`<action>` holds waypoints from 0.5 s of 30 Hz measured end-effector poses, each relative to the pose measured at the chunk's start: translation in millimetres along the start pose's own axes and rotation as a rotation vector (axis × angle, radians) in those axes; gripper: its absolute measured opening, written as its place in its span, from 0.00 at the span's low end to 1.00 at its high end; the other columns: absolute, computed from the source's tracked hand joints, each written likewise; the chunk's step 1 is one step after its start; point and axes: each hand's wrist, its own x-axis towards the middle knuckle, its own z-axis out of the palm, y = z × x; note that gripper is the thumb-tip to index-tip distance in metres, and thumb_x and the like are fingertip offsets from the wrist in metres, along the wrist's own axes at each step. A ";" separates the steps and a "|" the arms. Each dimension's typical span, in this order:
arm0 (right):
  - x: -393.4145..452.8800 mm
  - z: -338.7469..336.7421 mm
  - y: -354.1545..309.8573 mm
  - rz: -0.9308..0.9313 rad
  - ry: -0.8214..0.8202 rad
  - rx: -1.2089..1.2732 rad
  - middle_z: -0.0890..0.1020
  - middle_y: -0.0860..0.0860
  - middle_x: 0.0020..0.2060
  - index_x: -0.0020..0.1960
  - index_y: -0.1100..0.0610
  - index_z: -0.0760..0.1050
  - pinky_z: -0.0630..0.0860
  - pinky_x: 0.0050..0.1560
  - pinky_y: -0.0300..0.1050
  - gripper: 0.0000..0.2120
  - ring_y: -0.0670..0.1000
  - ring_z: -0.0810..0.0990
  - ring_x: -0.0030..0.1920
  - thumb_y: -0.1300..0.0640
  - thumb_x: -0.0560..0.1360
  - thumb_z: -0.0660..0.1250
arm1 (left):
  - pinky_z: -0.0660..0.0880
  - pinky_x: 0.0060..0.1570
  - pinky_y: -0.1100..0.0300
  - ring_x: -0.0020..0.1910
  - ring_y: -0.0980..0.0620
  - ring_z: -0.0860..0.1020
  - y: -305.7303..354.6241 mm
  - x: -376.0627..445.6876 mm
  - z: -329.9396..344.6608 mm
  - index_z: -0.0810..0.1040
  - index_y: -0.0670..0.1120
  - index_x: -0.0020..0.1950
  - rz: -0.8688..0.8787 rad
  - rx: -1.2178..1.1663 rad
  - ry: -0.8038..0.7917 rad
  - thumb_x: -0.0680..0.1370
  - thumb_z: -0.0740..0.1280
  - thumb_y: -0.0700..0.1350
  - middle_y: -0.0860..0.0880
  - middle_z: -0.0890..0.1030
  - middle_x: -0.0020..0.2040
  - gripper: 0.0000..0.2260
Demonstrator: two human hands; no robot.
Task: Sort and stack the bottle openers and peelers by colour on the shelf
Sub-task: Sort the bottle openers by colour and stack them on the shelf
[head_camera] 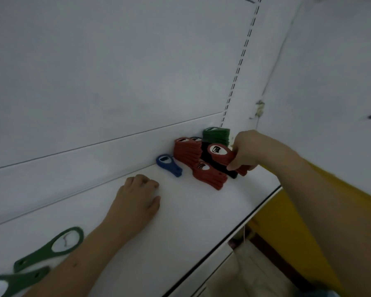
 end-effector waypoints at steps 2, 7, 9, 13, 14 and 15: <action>6.2 -1.2 -7.1 0.030 -0.074 -0.036 0.82 0.57 0.44 0.58 0.66 0.76 0.83 0.44 0.47 0.26 0.54 0.84 0.37 0.52 0.68 0.79 | 0.75 0.55 0.47 0.57 0.43 0.74 1.3 -3.4 5.7 0.79 0.47 0.62 -0.008 -0.032 0.018 0.74 0.52 0.60 0.46 0.76 0.59 0.27; 5.1 -14.3 -39.2 0.044 -0.200 -0.228 0.77 0.58 0.64 0.69 0.64 0.70 0.76 0.59 0.46 0.29 0.56 0.80 0.60 0.52 0.74 0.73 | 0.71 0.60 0.51 0.63 0.44 0.71 -0.8 -8.3 7.4 0.77 0.48 0.67 -0.024 -0.039 0.004 0.75 0.51 0.61 0.45 0.73 0.64 0.29; 2.6 -17.6 -52.0 0.053 -0.243 -0.293 0.73 0.57 0.69 0.73 0.64 0.66 0.73 0.62 0.46 0.30 0.55 0.76 0.65 0.51 0.76 0.70 | 0.70 0.61 0.52 0.64 0.45 0.70 -1.5 -8.8 6.7 0.76 0.48 0.68 -0.022 -0.039 -0.003 0.75 0.50 0.62 0.46 0.72 0.65 0.30; 1.9 -17.9 -69.3 0.057 -0.283 -0.381 0.71 0.56 0.71 0.75 0.63 0.62 0.70 0.63 0.46 0.31 0.54 0.73 0.68 0.52 0.78 0.68 | 0.67 0.63 0.52 0.66 0.46 0.68 -1.6 -8.5 7.3 0.73 0.49 0.70 -0.014 -0.038 -0.015 0.74 0.48 0.63 0.46 0.70 0.67 0.32; 2.5 -17.6 -72.4 0.059 -0.292 -0.392 0.71 0.56 0.71 0.75 0.63 0.62 0.70 0.64 0.46 0.31 0.54 0.73 0.69 0.52 0.78 0.67 | 0.66 0.64 0.53 0.67 0.46 0.68 -1.5 -8.5 7.3 0.73 0.49 0.70 -0.014 -0.040 -0.015 0.74 0.47 0.63 0.47 0.70 0.67 0.32; 3.3 -17.2 -75.0 0.059 -0.299 -0.400 0.71 0.56 0.71 0.75 0.62 0.62 0.70 0.64 0.46 0.31 0.54 0.73 0.69 0.52 0.78 0.67 | 0.66 0.64 0.53 0.67 0.46 0.67 -1.7 -8.5 7.2 0.73 0.50 0.70 -0.014 -0.038 -0.019 0.74 0.47 0.63 0.46 0.70 0.67 0.32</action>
